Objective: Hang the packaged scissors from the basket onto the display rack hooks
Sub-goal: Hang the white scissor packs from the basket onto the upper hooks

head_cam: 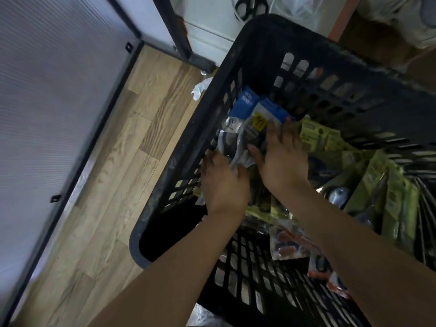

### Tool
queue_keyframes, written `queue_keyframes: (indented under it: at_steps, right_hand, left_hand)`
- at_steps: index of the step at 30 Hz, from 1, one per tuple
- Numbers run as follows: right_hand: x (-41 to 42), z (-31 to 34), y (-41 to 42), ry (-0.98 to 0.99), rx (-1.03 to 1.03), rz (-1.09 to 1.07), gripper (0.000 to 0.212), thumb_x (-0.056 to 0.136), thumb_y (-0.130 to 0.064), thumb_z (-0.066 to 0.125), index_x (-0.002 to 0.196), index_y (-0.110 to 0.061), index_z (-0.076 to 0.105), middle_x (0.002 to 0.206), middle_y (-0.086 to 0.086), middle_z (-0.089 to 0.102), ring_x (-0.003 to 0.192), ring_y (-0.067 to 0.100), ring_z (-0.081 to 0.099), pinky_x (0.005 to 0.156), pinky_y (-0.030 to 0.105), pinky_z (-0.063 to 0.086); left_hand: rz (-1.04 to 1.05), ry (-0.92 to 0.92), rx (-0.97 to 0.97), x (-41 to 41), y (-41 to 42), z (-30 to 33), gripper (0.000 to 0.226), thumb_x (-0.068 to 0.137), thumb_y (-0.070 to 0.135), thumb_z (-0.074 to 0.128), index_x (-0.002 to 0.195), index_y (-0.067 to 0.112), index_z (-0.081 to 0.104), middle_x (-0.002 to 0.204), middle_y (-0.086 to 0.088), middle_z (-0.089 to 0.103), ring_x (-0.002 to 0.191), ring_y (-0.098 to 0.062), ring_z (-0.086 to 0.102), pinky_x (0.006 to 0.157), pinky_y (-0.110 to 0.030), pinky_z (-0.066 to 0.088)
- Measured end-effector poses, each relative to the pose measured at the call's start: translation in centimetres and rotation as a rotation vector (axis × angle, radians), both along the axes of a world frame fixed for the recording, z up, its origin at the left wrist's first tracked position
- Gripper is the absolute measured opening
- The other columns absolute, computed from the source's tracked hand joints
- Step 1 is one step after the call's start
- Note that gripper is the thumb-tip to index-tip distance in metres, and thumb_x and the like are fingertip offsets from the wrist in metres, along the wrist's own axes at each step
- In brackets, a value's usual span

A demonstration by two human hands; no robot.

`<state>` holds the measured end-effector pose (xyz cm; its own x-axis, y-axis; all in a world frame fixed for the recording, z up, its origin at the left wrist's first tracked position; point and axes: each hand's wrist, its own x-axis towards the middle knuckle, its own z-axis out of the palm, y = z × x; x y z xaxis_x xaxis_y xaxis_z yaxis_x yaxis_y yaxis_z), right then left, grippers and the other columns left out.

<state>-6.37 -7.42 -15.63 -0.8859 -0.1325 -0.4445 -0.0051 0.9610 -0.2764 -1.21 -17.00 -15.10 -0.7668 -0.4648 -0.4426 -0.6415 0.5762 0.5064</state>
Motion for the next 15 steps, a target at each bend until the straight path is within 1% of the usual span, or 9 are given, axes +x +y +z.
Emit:
queue_keyframes:
  at_steps: [3, 5, 6, 8, 9, 10, 12, 13, 15]
  right_hand:
    - [0.6, 0.0, 0.6, -0.013, -0.013, 0.073, 0.064, 0.096, -0.052, 0.034, 0.151, -0.027, 0.013, 0.157, 0.019, 0.006, 0.143, 0.037, 0.011, 0.111, 0.046, 0.020]
    - [1.3, 0.1, 0.9, 0.008, -0.028, 0.145, 0.060, 0.095, -0.050, 0.040, 0.148, -0.024, 0.027, 0.151, 0.024, 0.022, 0.139, 0.041, 0.023, 0.109, 0.049, 0.026]
    - [1.7, 0.1, 0.9, 0.022, -0.043, 0.176, 0.057, 0.094, -0.048, 0.042, 0.144, -0.020, 0.037, 0.144, 0.026, 0.035, 0.132, 0.043, 0.035, 0.106, 0.050, 0.031]
    - [2.2, 0.3, 0.9, 0.055, -0.085, 0.191, 0.056, 0.091, -0.049, 0.038, 0.135, -0.016, 0.050, 0.129, 0.026, 0.052, 0.118, 0.044, 0.051, 0.102, 0.053, 0.036]
    - [2.2, 0.6, 0.9, 0.035, -0.107, 0.185, 0.057, 0.091, -0.050, 0.035, 0.135, -0.018, 0.050, 0.131, 0.026, 0.051, 0.119, 0.043, 0.050, 0.105, 0.052, 0.033]
    - [2.1, 0.7, 0.8, 0.019, -0.122, 0.161, 0.058, 0.092, -0.052, 0.035, 0.140, -0.022, 0.044, 0.138, 0.025, 0.044, 0.128, 0.040, 0.043, 0.110, 0.049, 0.025]
    - [1.7, 0.7, 0.9, -0.090, -0.153, 0.124, 0.062, 0.093, -0.052, 0.041, 0.148, -0.029, 0.024, 0.151, 0.018, 0.024, 0.140, 0.031, 0.023, 0.115, 0.042, 0.012]
    - [1.5, 0.7, 0.9, -0.107, -0.168, 0.103, 0.069, 0.092, -0.051, 0.045, 0.150, -0.029, 0.016, 0.153, 0.016, 0.021, 0.142, 0.029, 0.020, 0.116, 0.041, 0.012]
    - [1.0, 0.9, 0.7, -0.117, -0.206, 0.024, 0.088, 0.085, -0.050, 0.059, 0.150, -0.018, 0.010, 0.148, 0.015, 0.030, 0.137, 0.030, 0.028, 0.112, 0.041, 0.021]
  left_hand:
    - [0.090, 0.061, 0.167, 0.7, -0.3, 0.9, 0.025, 0.090, 0.022, 0.056, 0.106, 0.004, 0.053, 0.101, -0.012, 0.057, 0.094, -0.025, 0.055, 0.079, -0.037, 0.049]
    - [0.194, 0.018, 0.289, 0.6, -0.4, 1.6, 0.019, 0.091, 0.029, 0.056, 0.096, 0.011, 0.050, 0.088, -0.004, 0.058, 0.079, -0.015, 0.056, 0.068, -0.026, 0.047]
    - [0.238, -0.012, 0.326, 0.4, -0.5, 1.7, 0.021, 0.091, 0.034, 0.056, 0.095, 0.014, 0.050, 0.087, -0.002, 0.059, 0.078, -0.012, 0.057, 0.066, -0.023, 0.046]
    - [0.271, -0.066, 0.377, 0.0, -0.7, 1.4, 0.025, 0.093, 0.040, 0.052, 0.099, 0.016, 0.051, 0.096, -0.002, 0.061, 0.087, -0.015, 0.059, 0.075, -0.025, 0.046]
    - [0.254, -0.094, 0.379, -0.2, -0.8, 1.2, 0.027, 0.095, 0.040, 0.049, 0.102, 0.015, 0.053, 0.101, -0.004, 0.061, 0.093, -0.018, 0.059, 0.080, -0.028, 0.046]
    - [0.238, -0.110, 0.386, -0.2, -0.8, 1.1, 0.029, 0.096, 0.039, 0.046, 0.104, 0.013, 0.055, 0.104, -0.007, 0.062, 0.097, -0.020, 0.059, 0.084, -0.030, 0.046]
    - [0.283, -0.124, 0.436, -0.2, -0.9, 1.1, 0.029, 0.097, 0.037, 0.047, 0.101, 0.011, 0.059, 0.101, -0.009, 0.063, 0.096, -0.022, 0.060, 0.087, -0.034, 0.047]
    - [0.316, -0.134, 0.461, -0.1, -1.0, 1.1, 0.027, 0.096, 0.036, 0.048, 0.097, 0.011, 0.060, 0.098, -0.009, 0.064, 0.094, -0.022, 0.060, 0.087, -0.035, 0.047]
    - [0.351, -0.175, 0.479, -0.1, -1.4, 1.4, 0.024, 0.095, 0.036, 0.052, 0.088, 0.014, 0.059, 0.091, -0.006, 0.063, 0.089, -0.020, 0.060, 0.083, -0.032, 0.049]
